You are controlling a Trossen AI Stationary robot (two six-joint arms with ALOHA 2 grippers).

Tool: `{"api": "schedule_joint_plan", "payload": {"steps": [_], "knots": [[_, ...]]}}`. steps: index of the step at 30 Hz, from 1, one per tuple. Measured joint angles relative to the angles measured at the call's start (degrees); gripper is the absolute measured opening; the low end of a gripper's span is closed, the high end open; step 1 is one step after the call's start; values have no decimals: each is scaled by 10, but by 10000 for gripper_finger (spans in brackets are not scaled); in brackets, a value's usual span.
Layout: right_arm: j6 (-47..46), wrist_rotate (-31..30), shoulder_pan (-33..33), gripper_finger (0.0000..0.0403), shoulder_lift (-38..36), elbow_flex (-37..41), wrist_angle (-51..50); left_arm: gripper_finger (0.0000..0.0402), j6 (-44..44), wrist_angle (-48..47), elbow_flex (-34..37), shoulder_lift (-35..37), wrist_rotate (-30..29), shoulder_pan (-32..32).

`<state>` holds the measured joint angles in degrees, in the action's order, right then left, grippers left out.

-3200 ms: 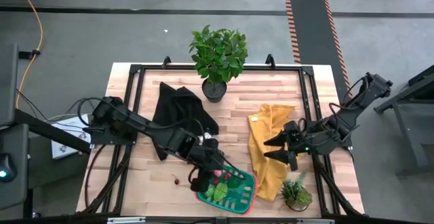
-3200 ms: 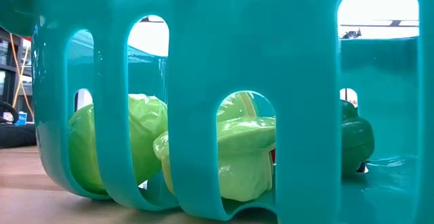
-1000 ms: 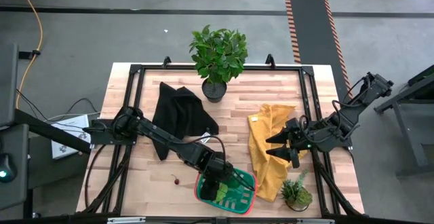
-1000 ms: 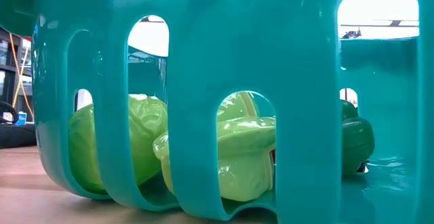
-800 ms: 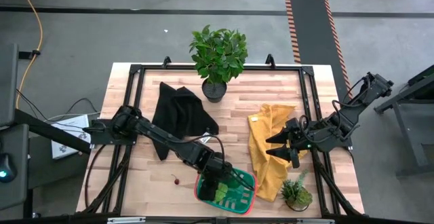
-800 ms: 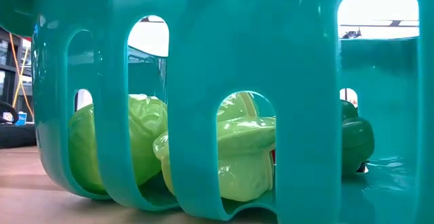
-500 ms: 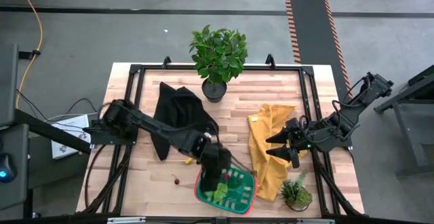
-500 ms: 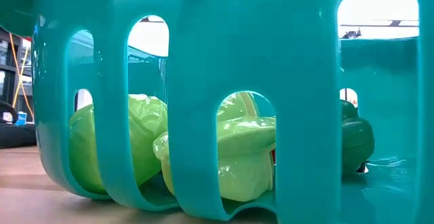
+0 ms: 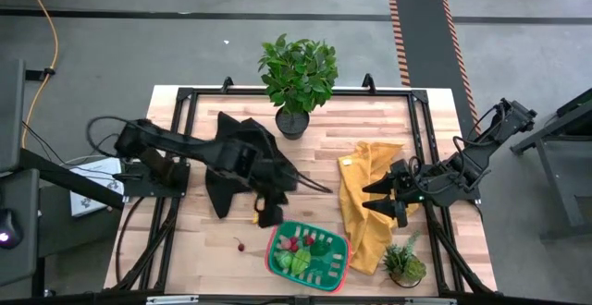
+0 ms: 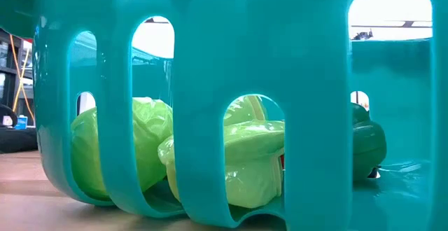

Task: Pick and placing Produce into tupperware
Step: Put the red cherry into the blue bin

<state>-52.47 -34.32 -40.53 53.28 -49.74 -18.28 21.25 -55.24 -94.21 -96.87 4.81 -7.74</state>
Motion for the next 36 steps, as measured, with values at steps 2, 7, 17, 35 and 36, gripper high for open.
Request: {"api": "schedule_joint_plan", "payload": {"steps": [2, 7, 17, 35, 36], "knots": [[0, 0, 0, 270, 0, 0, 0, 3, 0, -30, 0, 22, -27, 4], [-1, -7, 0, 270, 0, 0, 0, 2, 20, -113, 0, 79, -99, 2], [-11, -37, 0, 270, 0, 0, 1, 2, 151, -193, 68, 229, -206, 0], [-16, -52, 0, 270, 0, 0, -1, 0, 641, 4, 416, 377, -191, -275], [-16, -52, 0, 270, 0, 0, -1, 0, 676, 6, 426, 369, -189, -294]]}}
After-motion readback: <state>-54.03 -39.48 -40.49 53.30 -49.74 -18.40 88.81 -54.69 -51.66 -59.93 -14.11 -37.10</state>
